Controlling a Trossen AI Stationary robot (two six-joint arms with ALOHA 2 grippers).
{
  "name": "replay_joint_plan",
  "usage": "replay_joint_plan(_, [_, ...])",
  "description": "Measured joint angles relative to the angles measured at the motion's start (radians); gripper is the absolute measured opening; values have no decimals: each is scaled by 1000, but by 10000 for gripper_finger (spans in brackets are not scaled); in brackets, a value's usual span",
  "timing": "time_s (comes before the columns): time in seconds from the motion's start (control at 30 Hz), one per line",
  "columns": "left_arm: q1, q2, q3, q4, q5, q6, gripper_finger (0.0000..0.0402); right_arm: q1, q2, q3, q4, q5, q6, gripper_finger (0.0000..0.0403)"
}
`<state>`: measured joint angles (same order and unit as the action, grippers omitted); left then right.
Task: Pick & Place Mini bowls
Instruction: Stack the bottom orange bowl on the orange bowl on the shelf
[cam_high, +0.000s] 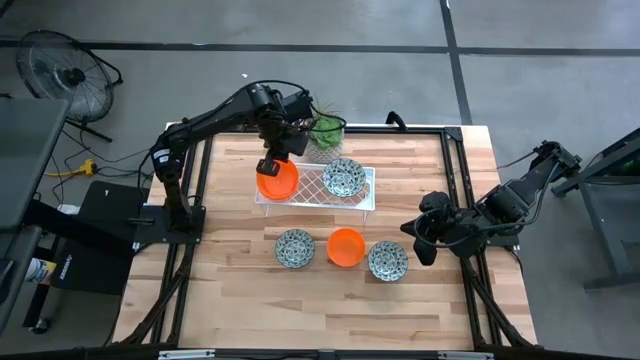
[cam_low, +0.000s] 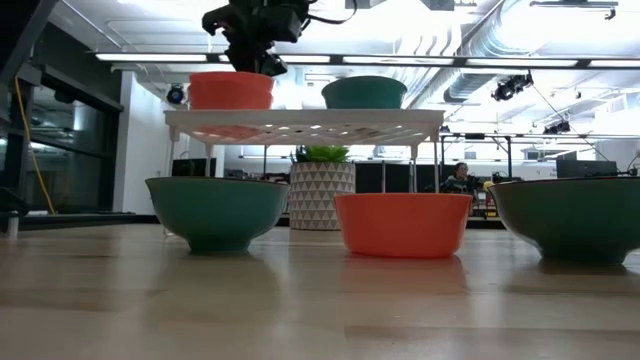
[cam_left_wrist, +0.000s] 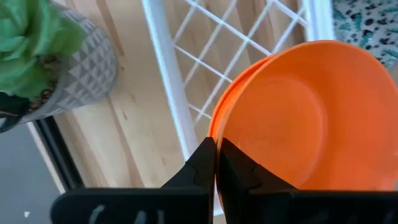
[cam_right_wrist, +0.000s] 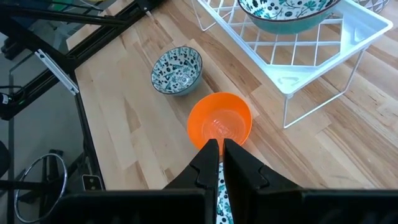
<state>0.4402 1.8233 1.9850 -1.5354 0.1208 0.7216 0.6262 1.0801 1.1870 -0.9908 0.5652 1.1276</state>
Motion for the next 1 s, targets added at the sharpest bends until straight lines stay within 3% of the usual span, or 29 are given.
replay_joint_plan(0.33, [19, 0, 0, 8, 20, -19, 0, 0, 0, 0, 0, 0, 0, 12])
replay_joint_plan(0.6, [26, 21, -1, 13, 19, -214, 0, 0, 0, 0, 0, 0, -2, 12])
replay_joint_plan(0.77, [24, 30, 1, -5, 26, -256, 0, 0, 0, 0, 0, 0, -2, 12])
replay_joint_plan(1.0, [25, 57, 0, -17, 99, -253, 7, 1, 0, 0, 0, -5, -2, 12])
